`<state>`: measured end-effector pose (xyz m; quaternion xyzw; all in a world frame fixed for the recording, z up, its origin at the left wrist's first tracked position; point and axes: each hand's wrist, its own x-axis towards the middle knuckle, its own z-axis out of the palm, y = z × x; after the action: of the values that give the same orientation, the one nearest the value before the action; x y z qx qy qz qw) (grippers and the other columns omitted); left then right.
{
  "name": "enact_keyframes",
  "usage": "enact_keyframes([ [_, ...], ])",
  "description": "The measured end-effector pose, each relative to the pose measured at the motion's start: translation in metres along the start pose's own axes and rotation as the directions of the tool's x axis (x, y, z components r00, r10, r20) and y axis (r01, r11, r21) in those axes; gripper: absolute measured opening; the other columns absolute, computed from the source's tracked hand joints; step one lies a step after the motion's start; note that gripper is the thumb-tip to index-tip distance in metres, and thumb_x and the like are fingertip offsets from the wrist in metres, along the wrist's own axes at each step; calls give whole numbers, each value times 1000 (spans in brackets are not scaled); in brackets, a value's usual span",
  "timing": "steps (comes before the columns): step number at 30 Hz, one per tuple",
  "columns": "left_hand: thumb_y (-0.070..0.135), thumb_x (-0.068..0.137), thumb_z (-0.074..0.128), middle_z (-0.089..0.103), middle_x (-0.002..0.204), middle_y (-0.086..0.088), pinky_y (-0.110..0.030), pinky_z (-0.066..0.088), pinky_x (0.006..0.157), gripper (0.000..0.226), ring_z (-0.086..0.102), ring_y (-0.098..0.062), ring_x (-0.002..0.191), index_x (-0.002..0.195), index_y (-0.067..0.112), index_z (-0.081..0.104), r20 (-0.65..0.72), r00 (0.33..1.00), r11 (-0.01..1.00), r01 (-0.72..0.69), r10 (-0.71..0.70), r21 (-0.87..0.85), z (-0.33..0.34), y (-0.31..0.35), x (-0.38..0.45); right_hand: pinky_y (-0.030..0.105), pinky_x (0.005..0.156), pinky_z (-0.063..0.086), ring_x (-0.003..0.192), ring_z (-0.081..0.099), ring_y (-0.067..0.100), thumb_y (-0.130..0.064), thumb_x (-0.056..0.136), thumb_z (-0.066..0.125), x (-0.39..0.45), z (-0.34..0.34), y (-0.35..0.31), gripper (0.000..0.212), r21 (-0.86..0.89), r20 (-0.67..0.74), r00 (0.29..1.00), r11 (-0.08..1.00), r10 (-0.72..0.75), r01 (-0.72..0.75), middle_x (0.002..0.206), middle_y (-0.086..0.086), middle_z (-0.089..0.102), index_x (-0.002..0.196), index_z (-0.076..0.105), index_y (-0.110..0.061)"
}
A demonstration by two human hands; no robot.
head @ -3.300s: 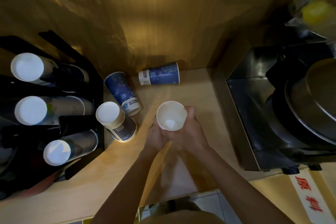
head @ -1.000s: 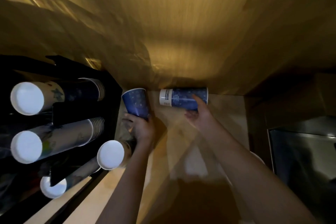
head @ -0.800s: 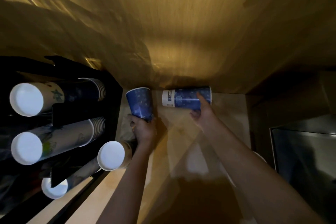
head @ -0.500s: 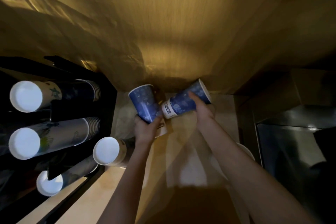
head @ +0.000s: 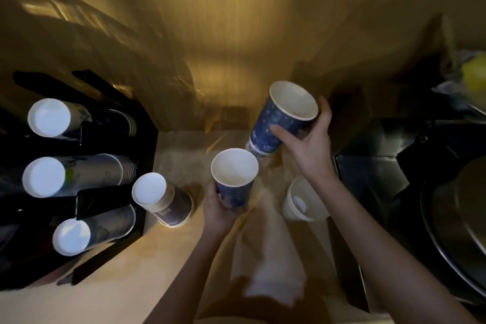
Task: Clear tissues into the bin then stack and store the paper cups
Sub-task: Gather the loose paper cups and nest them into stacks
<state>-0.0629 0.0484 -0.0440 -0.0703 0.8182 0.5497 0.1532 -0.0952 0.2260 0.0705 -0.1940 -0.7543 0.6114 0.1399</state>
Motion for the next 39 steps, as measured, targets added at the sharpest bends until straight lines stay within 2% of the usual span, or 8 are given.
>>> enact_keyframes([
  [7, -6, 58, 76, 57, 109, -6, -11, 31, 73, 73, 53, -24, 106, 124, 3, 47, -10, 999, 995, -42, 43, 89, 8, -18, -11, 15, 99, 43, 128, 39, 1, -21, 70, 79, -43, -19, -30, 96, 23, 135, 965, 974, -225, 224, 128, -27, 35, 143, 16, -26],
  [11, 14, 50, 77, 58, 123, -16, -19, 35, 82, 85, 49, -17, 106, 128, 4, 44, -3, 999, 996, -51, 52, 76, 9, -21, -17, 14, 97, 43, 127, 38, 1, -32, 64, 77, -68, -23, -33, 93, -101, 225, 912, 923, -342, 371, 132, -18, 37, 138, 21, -24],
  [15, 25, 45, 71, 62, 118, -14, -26, 41, 83, 87, 56, -21, 103, 126, 6, 47, 8, 999, 997, -37, 36, 66, 8, -26, -17, 18, 97, 44, 121, 43, -1, -44, 59, 80, -81, -16, -19, 97, -217, 348, 901, 913, -258, 345, 128, -16, 39, 135, 20, -31],
  [18, 30, 50, 77, 66, 111, -15, -22, 43, 77, 80, 62, -28, 100, 121, 4, 52, 42, 998, 992, -53, 49, 112, 7, -32, -15, 36, 97, 48, 120, 44, 10, -41, 59, 80, -89, -7, -4, 99, -350, 383, 908, 883, -170, 313, 125, -15, 37, 137, 20, -29],
  [22, 4, 58, 82, 63, 119, -18, -13, 36, 77, 76, 58, -32, 108, 126, 0, 48, 31, 997, 985, -75, 72, 152, 6, -36, -11, 29, 94, 43, 121, 44, 14, -33, 62, 82, -95, 3, 15, 100, -426, 405, 905, 848, -133, 316, 136, -3, 44, 140, 20, -21],
  [26, 6, 59, 83, 61, 121, -20, -12, 32, 72, 77, 56, -33, 111, 126, -3, 47, 3, 997, 978, -73, 74, 194, 9, -40, -9, 25, 92, 39, 121, 45, 16, -40, 62, 81, -102, 14, 32, 92, -473, 377, 922, 837, -88, 274, 135, 0, 47, 135, 29, -20],
  [30, 11, 64, 79, 64, 120, -17, -26, 42, 84, 66, 58, -32, 112, 123, 1, 52, 6, 999, 973, -39, 39, 227, 13, -40, -6, 22, 92, 34, 118, 47, 22, -42, 63, 79, -110, 19, 47, 85, -529, 338, 935, 800, -107, 283, 128, 8, 51, 130, 37, -10],
  [39, 17, 68, 76, 64, 120, -14, -23, 39, 82, 60, 57, -30, 113, 122, 1, 53, 27, 1000, 961, -21, 15, 275, 18, -40, -6, 26, 91, 41, 116, 51, 21, -35, 59, 83, -112, 21, 59, 90, -499, 289, 957, 849, -25, 173, 128, 5, 53, 131, 34, -14],
])
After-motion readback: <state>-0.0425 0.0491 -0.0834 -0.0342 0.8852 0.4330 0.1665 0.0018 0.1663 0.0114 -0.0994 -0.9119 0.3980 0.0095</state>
